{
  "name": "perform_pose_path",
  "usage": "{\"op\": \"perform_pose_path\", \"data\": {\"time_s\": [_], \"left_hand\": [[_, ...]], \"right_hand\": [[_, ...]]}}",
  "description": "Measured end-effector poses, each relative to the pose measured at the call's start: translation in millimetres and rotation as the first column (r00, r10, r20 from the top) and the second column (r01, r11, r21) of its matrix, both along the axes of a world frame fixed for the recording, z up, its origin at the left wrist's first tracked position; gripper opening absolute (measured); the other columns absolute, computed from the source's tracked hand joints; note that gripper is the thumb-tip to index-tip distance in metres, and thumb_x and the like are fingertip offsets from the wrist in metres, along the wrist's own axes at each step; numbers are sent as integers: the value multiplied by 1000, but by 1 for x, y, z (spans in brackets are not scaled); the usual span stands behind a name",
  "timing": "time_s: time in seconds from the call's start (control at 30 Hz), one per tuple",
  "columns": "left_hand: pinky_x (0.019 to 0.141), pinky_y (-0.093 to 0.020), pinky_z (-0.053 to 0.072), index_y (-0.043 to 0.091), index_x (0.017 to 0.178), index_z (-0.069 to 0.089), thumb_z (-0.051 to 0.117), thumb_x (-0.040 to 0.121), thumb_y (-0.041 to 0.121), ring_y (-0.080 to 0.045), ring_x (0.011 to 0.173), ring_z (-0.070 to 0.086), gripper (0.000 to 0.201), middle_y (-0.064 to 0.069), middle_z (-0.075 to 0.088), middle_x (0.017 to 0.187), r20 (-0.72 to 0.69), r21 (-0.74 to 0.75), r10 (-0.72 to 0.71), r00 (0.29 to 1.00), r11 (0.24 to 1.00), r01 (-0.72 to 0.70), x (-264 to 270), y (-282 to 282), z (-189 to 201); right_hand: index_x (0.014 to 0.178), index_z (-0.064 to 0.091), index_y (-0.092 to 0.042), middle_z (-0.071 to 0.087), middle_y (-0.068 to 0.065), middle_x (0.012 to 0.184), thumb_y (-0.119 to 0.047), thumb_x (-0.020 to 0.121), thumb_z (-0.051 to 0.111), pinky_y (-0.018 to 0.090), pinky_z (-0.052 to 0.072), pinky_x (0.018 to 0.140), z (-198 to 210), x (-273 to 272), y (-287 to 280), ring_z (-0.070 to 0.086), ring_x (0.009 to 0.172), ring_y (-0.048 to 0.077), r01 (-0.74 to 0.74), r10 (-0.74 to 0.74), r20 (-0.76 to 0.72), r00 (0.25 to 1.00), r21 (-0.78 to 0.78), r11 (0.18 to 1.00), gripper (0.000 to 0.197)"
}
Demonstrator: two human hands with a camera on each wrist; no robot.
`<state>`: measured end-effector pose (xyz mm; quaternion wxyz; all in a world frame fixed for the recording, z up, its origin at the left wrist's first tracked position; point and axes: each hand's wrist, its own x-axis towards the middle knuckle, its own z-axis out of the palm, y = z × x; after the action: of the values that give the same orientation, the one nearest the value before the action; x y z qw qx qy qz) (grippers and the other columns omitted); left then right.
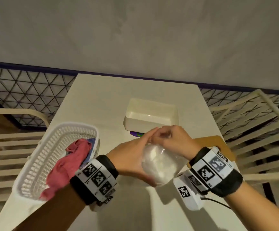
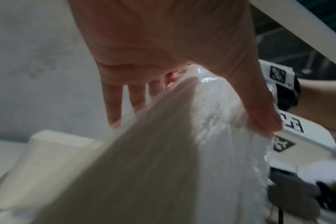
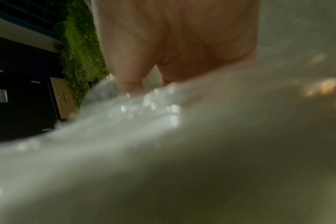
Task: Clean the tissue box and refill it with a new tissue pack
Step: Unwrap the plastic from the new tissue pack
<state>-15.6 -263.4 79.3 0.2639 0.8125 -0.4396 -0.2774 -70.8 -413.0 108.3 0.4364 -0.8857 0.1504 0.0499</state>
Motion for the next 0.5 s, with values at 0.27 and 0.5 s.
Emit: {"op": "perform_pose_path", "data": {"time_s": [0.27, 0.5], "left_hand": [[87, 3, 39, 58, 109, 36, 85, 42, 49, 29, 100, 45, 83, 39, 47, 113, -363, -126, 180, 914, 963, -240, -5, 20, -22], [88, 4, 32, 65, 121, 2, 83, 42, 47, 27, 114, 27, 115, 40, 17, 130, -212, -206, 287, 934, 921, -330, -24, 8, -17]], "right_hand": [[102, 65, -22, 64, 2, 115, -41, 80, 63, 31, 44, 98, -23, -14, -34, 58, 109, 19, 72, -65, -37, 997, 261, 963, 30], [103, 59, -24, 64, -1, 112, -43, 83, 59, 22, 41, 83, -33, 5, -16, 58, 104, 14, -69, 65, 49, 997, 78, 995, 28]]}}
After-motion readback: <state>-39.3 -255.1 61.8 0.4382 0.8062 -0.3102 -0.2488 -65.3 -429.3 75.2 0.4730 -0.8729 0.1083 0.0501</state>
